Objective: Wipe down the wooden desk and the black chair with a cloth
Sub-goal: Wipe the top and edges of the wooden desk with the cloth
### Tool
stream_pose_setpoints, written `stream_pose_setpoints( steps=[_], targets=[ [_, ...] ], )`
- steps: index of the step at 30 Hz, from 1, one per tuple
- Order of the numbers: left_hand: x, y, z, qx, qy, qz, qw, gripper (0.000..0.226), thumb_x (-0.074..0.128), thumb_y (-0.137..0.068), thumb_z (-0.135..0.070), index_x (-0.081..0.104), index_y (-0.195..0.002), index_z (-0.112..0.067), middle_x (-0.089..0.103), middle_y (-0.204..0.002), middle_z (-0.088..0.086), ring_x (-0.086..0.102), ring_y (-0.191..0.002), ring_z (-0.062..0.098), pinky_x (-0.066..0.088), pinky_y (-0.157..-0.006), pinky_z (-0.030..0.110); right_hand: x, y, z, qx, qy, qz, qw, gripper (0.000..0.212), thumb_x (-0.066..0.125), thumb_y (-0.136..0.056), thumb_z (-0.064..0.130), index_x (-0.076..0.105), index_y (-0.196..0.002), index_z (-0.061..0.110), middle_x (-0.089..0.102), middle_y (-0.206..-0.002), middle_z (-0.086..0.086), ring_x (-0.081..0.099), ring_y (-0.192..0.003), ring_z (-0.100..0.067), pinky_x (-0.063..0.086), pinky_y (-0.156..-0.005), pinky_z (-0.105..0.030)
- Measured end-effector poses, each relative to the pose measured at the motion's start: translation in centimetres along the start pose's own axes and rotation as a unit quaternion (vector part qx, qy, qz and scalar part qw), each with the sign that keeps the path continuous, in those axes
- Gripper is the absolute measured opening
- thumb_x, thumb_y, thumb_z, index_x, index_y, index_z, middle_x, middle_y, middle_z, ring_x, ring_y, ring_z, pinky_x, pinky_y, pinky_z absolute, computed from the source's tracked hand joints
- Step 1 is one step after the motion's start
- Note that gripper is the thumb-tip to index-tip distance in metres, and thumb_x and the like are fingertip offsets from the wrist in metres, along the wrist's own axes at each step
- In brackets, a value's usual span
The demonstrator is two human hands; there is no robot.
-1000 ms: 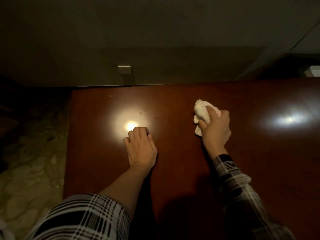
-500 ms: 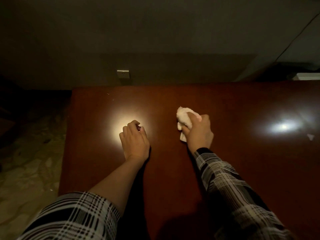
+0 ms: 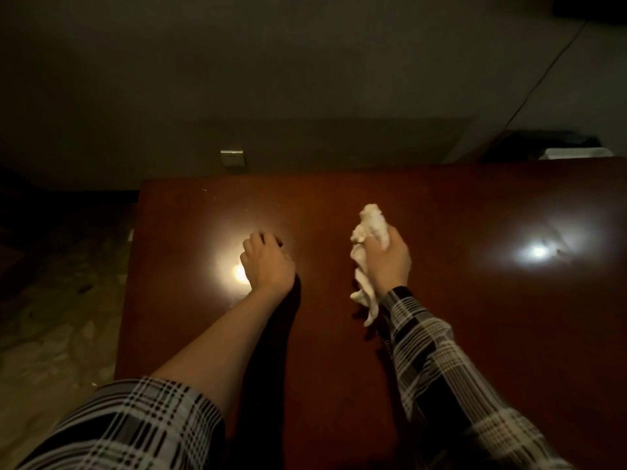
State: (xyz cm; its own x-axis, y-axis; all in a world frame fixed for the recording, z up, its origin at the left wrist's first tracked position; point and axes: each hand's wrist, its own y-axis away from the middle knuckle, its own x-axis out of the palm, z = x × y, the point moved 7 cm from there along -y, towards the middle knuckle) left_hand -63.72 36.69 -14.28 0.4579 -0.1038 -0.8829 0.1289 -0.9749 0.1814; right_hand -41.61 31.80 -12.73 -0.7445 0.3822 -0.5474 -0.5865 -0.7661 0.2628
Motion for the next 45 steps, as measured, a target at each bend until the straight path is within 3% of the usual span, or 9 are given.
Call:
stream_pose_setpoints(
  steps=[3,8,15,22,25,27,29,33,45],
  targets=[
    [1.0,-1.2,-2.1,0.028,-0.054,0.068,0.996,0.051,0.055,-0.091,-0.033,0.038,-0.134,-0.013,0.031,-0.143,0.013,0.025,-0.133,0.03,0.025,-0.108,0.036,-2.6,-3.1,-0.4,0.005,0.07,-0.031,0.997,0.04,0.053,-0.087,0.03,0.054,-0.126,0.024,0.055,-0.113,-0.01,0.056,-0.089,-0.022,0.046,-0.079,-0.032],
    [3.7,-2.8,-0.8,-0.072,-0.122,0.194,0.971,0.136,0.053,-0.064,-0.083,-0.036,-0.138,-0.011,-0.038,-0.145,0.02,-0.035,-0.135,0.031,-0.017,-0.11,0.047,-5.4,-7.8,-0.4,-0.003,0.148,-0.061,0.987,0.042,0.052,-0.091,0.035,0.047,-0.133,0.03,0.042,-0.119,-0.007,0.053,-0.091,-0.023,0.046,-0.083,-0.034],
    [4.5,-3.4,-0.1,-0.14,-0.159,0.242,0.947,0.147,0.05,-0.052,-0.089,-0.041,-0.133,-0.008,-0.044,-0.14,0.023,-0.039,-0.132,0.033,-0.017,-0.108,0.053,-3.1,-12.7,0.4,-0.053,0.305,-0.018,0.951,0.044,0.054,-0.091,0.031,0.046,-0.134,0.028,0.039,-0.124,-0.011,0.046,-0.111,-0.03,0.045,-0.084,-0.04],
    [4.2,-3.0,-0.4,-0.131,-0.134,0.232,0.955,0.138,0.046,-0.06,-0.087,-0.038,-0.135,-0.008,-0.043,-0.141,0.024,-0.038,-0.132,0.033,-0.016,-0.108,0.053,2.0,-3.7,0.9,-0.077,0.286,0.055,0.954,0.04,0.057,-0.089,0.03,0.048,-0.128,0.027,0.041,-0.121,-0.006,0.05,-0.107,-0.027,0.043,-0.078,-0.034],
    [3.4,-2.5,-0.7,-0.103,-0.069,0.205,0.971,0.097,0.027,-0.088,-0.07,-0.027,-0.143,-0.011,-0.038,-0.145,0.021,-0.036,-0.134,0.03,-0.019,-0.108,0.05,5.0,1.6,1.1,-0.162,0.306,0.164,0.924,0.034,0.058,-0.086,0.035,0.057,-0.12,0.038,0.044,-0.112,-0.002,0.047,-0.101,-0.018,0.045,-0.074,-0.032],
    [3.0,-2.3,-0.4,-0.071,-0.043,0.187,0.979,0.079,0.02,-0.096,-0.058,-0.021,-0.146,-0.012,-0.036,-0.147,0.019,-0.035,-0.136,0.027,-0.02,-0.109,0.047,4.6,1.0,1.0,-0.115,0.211,0.232,0.943,0.022,0.059,-0.082,0.035,0.065,-0.103,0.036,0.058,-0.094,0.002,0.057,-0.078,-0.012,0.046,-0.06,-0.028],
    [2.7,-2.3,0.4,-0.041,-0.005,0.176,0.983,0.07,0.019,-0.099,-0.049,-0.013,-0.148,-0.011,-0.03,-0.151,0.015,-0.03,-0.138,0.024,-0.018,-0.111,0.043,2.1,-1.3,0.7,-0.06,0.147,0.19,0.969,0.021,0.061,-0.077,0.037,0.067,-0.097,0.032,0.067,-0.081,0.002,0.064,-0.064,-0.012,0.05,-0.055,-0.029],
    [0.8,-1.3,2.4,0.003,0.122,0.136,0.983,0.054,0.026,-0.103,-0.031,0.01,-0.15,-0.008,-0.004,-0.158,0.006,-0.006,-0.145,0.019,-0.002,-0.115,0.033,-1.6,-2.5,-1.4,-0.038,0.223,0.049,0.973,0.04,0.058,-0.083,0.038,0.056,-0.123,0.035,0.051,-0.113,-0.003,0.058,-0.09,-0.022,0.049,-0.077,-0.032],
    [-4.0,5.4,12.0,0.014,0.178,-0.014,0.984,0.035,0.041,-0.095,-0.001,0.053,-0.127,-0.006,0.049,-0.132,0.007,0.046,-0.122,0.019,0.028,-0.097,0.016,10.5,17.0,-1.1,-0.11,0.328,0.125,0.93,0.049,0.055,-0.09,0.034,0.042,-0.137,0.035,0.034,-0.131,-0.005,0.037,-0.12,-0.022,0.047,-0.081,-0.034]
  ],
)
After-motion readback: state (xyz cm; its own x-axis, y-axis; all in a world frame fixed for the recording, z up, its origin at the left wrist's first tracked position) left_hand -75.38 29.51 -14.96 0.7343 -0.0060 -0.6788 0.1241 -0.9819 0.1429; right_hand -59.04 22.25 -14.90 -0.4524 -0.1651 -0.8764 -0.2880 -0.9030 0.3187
